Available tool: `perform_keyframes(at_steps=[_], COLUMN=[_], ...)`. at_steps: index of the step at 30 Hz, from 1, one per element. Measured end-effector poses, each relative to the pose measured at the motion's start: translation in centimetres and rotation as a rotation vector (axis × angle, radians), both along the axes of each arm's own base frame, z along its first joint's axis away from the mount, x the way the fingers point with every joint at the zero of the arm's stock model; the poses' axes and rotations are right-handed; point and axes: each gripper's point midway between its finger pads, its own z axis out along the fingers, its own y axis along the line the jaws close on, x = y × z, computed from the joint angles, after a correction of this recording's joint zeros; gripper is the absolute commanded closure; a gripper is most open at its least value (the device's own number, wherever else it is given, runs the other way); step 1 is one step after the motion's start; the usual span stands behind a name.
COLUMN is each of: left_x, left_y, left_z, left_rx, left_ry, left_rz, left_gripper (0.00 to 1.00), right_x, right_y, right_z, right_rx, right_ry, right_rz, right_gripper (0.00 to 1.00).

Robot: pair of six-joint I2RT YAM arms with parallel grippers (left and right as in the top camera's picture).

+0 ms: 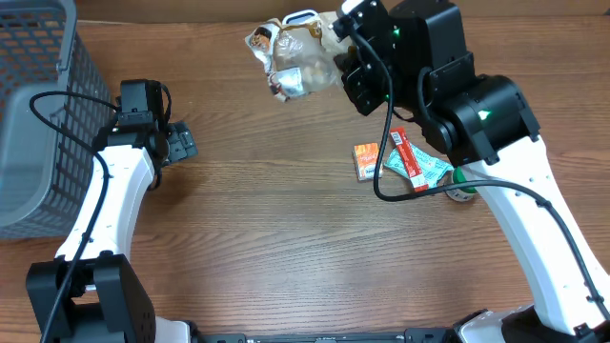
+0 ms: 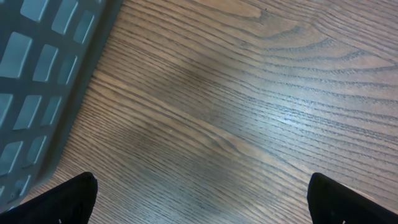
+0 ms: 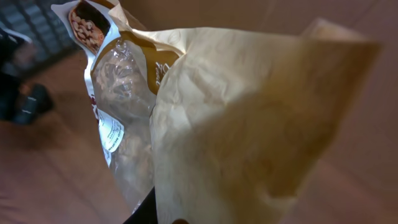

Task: Scan the item barcode
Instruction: 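Hold the snack bag up to the white scanner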

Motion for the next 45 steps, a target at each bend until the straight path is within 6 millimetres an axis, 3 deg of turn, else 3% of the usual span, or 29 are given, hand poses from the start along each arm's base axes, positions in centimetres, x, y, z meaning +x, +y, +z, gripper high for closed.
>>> perform_keyframes(at_steps=[5,9,18,24,36,40,45], left_x=[0.1,0.1,0.1,0.1,0.1,0.1,0.1], left_y=[0.0,0.0,0.0,0.0,0.0,0.0,0.0], left_z=[0.0,0.0,0.0,0.0,0.0,0.0,0.0], left_rx=[0.0,0.0,0.0,0.0,0.0,0.0,0.0], left_ry=[-0.003,-0.003,-0.003,-0.003,-0.003,-0.003,-0.003], left_rz=[0.0,0.0,0.0,0.0,0.0,0.0,0.0], left_gripper=[0.01,0.0,0.01,0.0,0.01,0.0,0.01], right_x=[2.4,5.5,14.4,18.5,22.1,22.8,23.5], right_y=[0.5,1.1,2.6,2.5,2.0,2.1,2.3], right_z=[0.5,-0.3,-5.8,-7.6,-8.9,-11.3,-15.8], right_rx=[-0.129,-0.216,-0.357,-0.395,-0.376,-0.393,-0.439], right_ry=[-0.15,-0.241,-0.369,-0.471,-0.602,-0.583,-0.527], right_rz=[0.065,0.069,-0.031,-0.148,-0.317,-0.321,-0.307], right_gripper=[0.96,0.96,0.96,0.96,0.96,0.96,0.96])
